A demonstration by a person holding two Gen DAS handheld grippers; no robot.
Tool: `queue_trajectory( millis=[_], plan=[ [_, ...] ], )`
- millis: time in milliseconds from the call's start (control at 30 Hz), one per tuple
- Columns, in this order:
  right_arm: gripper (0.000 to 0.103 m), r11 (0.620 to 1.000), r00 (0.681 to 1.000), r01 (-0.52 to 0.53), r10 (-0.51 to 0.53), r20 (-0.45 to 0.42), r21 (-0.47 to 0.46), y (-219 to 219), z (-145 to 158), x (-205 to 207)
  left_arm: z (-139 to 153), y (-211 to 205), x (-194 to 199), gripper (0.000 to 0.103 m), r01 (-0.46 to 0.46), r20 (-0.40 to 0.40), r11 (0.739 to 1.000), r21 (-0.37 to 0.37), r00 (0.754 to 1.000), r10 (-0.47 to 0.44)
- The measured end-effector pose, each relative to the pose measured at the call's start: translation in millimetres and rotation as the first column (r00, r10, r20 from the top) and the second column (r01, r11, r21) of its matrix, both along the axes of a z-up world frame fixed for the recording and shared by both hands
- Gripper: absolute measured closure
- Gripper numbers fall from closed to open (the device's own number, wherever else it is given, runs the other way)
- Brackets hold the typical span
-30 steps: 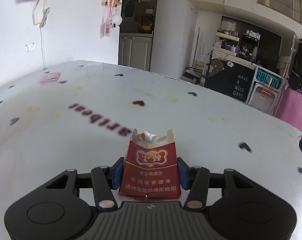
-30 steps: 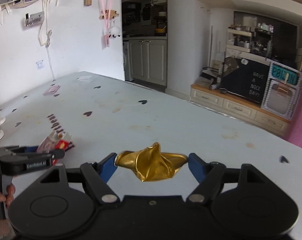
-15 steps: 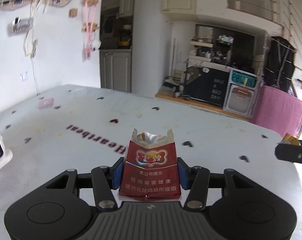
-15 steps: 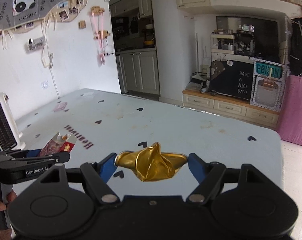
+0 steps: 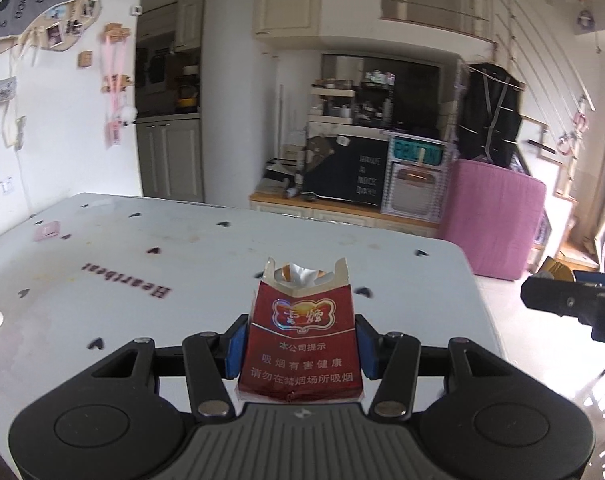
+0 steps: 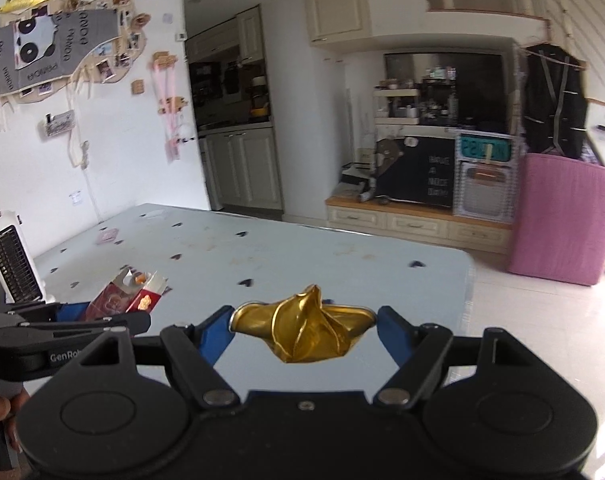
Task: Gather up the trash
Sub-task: 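Lift the cigarette pack and gold wrapper and carry them toward the wastebasket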
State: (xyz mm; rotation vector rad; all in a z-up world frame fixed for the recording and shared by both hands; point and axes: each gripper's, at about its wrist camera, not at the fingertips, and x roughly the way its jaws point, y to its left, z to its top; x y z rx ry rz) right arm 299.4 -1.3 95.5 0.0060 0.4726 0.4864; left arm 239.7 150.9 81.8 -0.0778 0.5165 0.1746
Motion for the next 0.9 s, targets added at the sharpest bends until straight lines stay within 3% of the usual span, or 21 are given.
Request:
queue_trajectory(
  millis=[400,900],
  plan=[
    [0.025,0.991,0.991,0.129,-0.129,0.016,0.027,-102.2,3.0,-59.8,5.7,-92.0,-24.6,0.049,0.147,0.014,0.989,-0.003,0.989,-0.147],
    [0.025,0.950,0.950,0.310,-0.311,0.014,0.040,-212.1,-16.9,-100.9,-10.7,-209.8,-33.1,0.049,0.315,-0.004,0.949,0.002,0.949,-0.315]
  ],
)
